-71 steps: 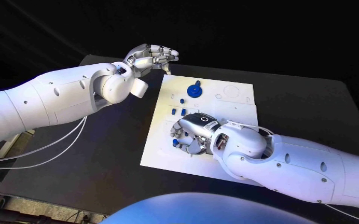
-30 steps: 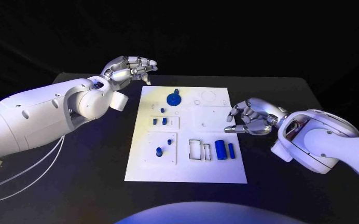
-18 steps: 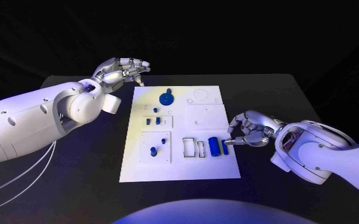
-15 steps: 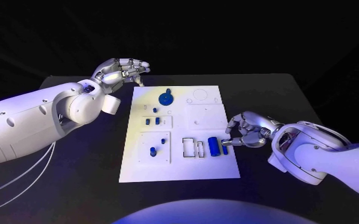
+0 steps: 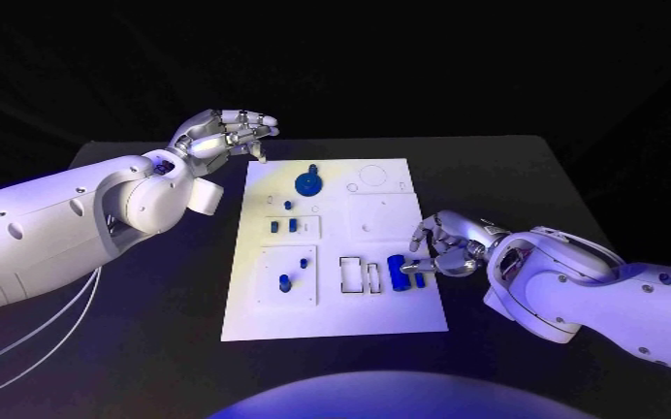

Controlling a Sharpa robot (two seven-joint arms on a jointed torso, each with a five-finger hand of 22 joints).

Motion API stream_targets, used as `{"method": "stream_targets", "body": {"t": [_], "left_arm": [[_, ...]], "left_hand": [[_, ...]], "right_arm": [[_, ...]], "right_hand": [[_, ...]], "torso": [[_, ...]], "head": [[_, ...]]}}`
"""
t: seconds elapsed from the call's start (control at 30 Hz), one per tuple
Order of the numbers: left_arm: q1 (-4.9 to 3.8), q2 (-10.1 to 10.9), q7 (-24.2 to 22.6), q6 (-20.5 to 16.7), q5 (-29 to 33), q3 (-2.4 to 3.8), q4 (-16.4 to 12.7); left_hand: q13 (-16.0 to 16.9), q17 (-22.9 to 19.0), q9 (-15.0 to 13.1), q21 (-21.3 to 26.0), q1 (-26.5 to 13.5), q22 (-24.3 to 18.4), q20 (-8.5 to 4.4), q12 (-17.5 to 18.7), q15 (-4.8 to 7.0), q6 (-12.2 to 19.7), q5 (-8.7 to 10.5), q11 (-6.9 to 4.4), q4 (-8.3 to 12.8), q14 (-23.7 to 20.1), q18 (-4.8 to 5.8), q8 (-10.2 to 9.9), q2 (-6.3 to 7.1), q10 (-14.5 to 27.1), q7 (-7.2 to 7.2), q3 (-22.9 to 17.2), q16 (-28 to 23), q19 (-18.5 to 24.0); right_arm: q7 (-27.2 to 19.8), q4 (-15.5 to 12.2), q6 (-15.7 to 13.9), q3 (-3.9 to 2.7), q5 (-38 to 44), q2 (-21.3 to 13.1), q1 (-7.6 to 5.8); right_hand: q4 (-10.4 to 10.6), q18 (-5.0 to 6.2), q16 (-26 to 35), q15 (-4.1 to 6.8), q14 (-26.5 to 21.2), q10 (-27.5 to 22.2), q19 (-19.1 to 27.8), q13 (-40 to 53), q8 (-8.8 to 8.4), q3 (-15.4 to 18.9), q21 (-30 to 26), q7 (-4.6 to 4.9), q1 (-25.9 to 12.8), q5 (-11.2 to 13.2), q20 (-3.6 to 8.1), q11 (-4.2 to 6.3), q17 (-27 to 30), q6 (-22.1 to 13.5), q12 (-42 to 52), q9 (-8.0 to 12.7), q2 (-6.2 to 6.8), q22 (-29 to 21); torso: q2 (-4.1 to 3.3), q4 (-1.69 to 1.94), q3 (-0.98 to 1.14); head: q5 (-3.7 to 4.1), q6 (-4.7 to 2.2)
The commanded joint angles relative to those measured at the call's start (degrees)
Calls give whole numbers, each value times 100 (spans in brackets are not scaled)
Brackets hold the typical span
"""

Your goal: Assemble the parts on the task board

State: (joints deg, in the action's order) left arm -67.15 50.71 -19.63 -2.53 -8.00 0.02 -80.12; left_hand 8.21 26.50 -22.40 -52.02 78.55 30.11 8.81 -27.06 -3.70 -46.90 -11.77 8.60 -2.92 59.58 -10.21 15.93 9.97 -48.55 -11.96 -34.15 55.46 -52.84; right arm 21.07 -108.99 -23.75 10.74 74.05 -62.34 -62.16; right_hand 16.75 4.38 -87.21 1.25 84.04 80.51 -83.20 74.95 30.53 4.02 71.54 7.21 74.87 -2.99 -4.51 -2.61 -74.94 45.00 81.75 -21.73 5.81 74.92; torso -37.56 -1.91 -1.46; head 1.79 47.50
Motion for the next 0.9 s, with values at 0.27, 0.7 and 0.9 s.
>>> {"method": "stream_targets", "body": {"t": [0.27,0.7,0.9], "left_arm": [[0,16,-27,102,7,3,-19],[-1,33,-12,126,9,3,-5],[-1,41,-7,128,9,3,-7]], "left_hand": [[-9,-9,4,29,-28,-7,14,-23,-18,34,-23,7,-7,-40,-41,-5,-1,48,-42,27,-19,-6],[-9,-9,4,29,-28,-7,14,-23,-18,34,-23,7,-7,-40,-41,-5,-1,48,-42,27,-19,-6],[-10,-9,2,34,-29,-11,14,-29,-18,29,-23,7,-5,-43,-41,1,0,51,-41,28,-20,-9]], "right_arm": [[536,111,216,2,216,160,92],[577,183,263,2,197,345,198],[563,212,285,2,254,404,234]], "right_hand": [[12,-67,-15,13,445,8,-18,19,-40,5,-17,1,-308,11,-12,-6,-779,116,-54,65,71,842],[12,-65,-17,19,445,2,-14,16,-24,-10,-25,-12,-376,11,-8,4,-785,174,-69,79,116,842],[8,-68,-24,26,448,14,-18,38,-6,-26,-13,-24,-398,10,-4,13,-805,219,-63,85,140,849]], "torso": [[1,-1,-4],[7,-3,-7],[6,-1,-6]], "head": [[-32,39],[-68,78],[-74,87]]}}
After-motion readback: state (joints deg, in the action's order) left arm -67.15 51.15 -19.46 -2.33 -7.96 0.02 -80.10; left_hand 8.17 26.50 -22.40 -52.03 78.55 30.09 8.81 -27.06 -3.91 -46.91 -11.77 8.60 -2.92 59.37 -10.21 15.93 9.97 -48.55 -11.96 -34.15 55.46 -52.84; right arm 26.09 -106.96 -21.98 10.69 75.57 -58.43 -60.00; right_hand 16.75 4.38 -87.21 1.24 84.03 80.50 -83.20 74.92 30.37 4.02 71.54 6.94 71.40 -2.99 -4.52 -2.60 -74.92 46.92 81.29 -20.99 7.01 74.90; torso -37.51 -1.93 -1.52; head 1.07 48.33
